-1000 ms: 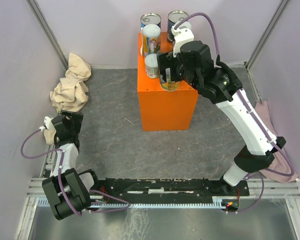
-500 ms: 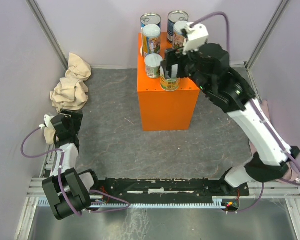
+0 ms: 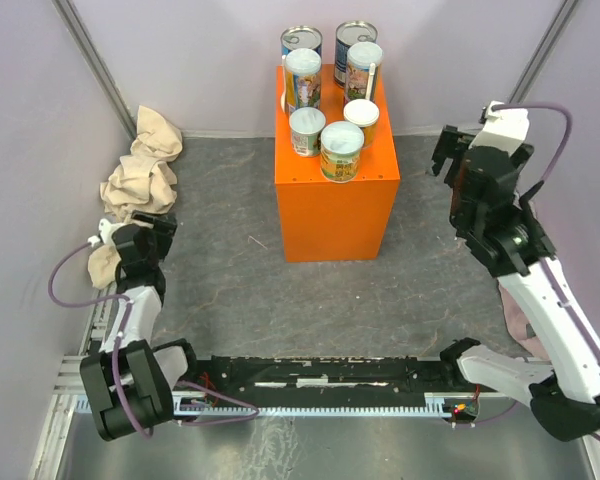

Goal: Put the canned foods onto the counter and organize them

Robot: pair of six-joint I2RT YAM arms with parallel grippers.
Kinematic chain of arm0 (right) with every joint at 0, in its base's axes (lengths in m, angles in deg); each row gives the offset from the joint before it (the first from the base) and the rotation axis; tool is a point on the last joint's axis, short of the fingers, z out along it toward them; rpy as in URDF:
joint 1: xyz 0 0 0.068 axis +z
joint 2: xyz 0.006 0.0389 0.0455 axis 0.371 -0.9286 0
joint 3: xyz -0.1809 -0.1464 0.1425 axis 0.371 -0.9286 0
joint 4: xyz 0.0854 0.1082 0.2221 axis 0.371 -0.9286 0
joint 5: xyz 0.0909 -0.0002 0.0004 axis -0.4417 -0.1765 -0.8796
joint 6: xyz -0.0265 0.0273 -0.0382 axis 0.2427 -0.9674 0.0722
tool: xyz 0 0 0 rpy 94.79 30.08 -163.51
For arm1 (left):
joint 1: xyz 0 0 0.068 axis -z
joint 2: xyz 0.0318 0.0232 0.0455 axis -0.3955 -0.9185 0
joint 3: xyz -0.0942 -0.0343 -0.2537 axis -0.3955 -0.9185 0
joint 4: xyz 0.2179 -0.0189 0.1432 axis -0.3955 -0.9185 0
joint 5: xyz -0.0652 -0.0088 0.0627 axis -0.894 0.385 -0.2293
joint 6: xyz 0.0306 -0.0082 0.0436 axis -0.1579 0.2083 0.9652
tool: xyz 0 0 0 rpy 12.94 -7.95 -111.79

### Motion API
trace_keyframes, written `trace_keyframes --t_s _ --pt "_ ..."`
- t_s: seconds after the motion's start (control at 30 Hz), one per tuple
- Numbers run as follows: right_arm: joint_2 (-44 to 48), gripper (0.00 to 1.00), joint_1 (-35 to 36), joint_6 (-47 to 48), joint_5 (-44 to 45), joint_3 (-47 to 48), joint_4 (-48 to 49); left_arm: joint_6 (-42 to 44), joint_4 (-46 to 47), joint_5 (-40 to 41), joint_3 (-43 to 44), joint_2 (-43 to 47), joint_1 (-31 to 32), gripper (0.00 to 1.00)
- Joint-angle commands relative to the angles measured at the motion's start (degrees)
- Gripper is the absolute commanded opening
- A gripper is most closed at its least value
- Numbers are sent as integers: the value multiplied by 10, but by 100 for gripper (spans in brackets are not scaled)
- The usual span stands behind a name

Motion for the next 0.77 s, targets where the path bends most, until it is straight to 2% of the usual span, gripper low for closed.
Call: trace_keyframes --t_s 0.0,0.13,0.3,0.5,0.73 --pt "-12 99 -87 -94 -44 -101 -72 69 13 36 47 9 73 78" --pt "13 99 -108 -132 -67 -204 -55 104 -24 132 75 32 175 78" --pt "41 99 -108 -221 -49 -264 -92 121 -50 237 95 28 293 78" --pt "60 99 -105 -276 -24 -298 -134 149 -61 322 70 45 362 79" --pt "106 99 -101 -248 -59 -358 -83 168 -67 381 53 46 415 79"
